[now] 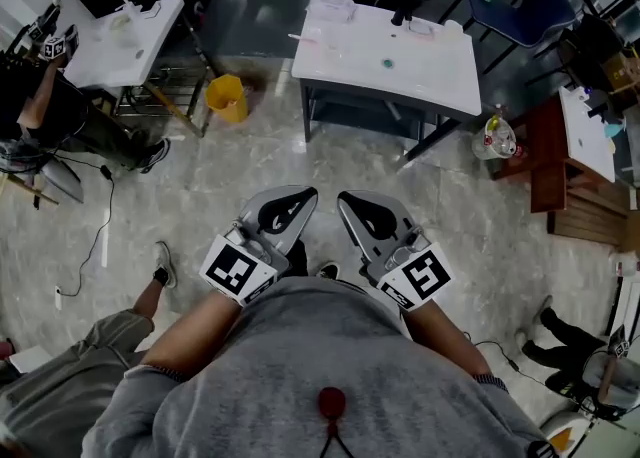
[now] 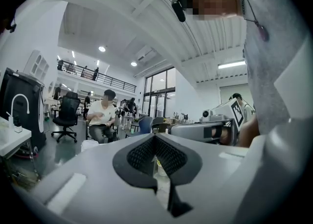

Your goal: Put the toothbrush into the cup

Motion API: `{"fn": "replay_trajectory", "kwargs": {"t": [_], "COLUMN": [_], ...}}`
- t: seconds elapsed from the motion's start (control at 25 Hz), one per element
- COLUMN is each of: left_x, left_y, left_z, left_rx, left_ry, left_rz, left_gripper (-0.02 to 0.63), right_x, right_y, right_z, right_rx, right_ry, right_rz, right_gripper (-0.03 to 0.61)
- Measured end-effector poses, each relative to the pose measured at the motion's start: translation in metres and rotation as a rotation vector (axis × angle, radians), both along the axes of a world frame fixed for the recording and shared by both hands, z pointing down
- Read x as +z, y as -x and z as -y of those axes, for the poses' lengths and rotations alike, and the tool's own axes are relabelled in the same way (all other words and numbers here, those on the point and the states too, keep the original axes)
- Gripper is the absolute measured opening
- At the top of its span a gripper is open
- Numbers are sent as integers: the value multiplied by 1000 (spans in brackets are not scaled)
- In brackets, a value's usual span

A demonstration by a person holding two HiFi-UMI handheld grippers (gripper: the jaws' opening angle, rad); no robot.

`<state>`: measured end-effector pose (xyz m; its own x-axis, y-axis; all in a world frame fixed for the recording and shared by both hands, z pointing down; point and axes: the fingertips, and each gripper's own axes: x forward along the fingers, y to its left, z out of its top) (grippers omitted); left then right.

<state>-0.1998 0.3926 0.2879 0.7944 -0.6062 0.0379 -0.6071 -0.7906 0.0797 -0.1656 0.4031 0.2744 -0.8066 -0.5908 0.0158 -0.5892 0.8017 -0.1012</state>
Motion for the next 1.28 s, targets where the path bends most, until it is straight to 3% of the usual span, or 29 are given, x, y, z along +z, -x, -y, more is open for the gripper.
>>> {"fn": "replay_trajectory", "kwargs": {"t": [0.8, 1.28], "left_x": [5, 5], "left_y": [57, 91], "left_z": [158, 211], "left_rx": [89, 142], "left_ry": [20, 26], "left_rz": [-22, -26], "left_gripper": [6, 6], "right_x": [-1, 6], "right_y": [60, 92], "right_z": [156, 204], "right_rx": [82, 142], "right_ry": [9, 18], "right_rz": [-51, -52], "right_gripper": [6, 6]}}
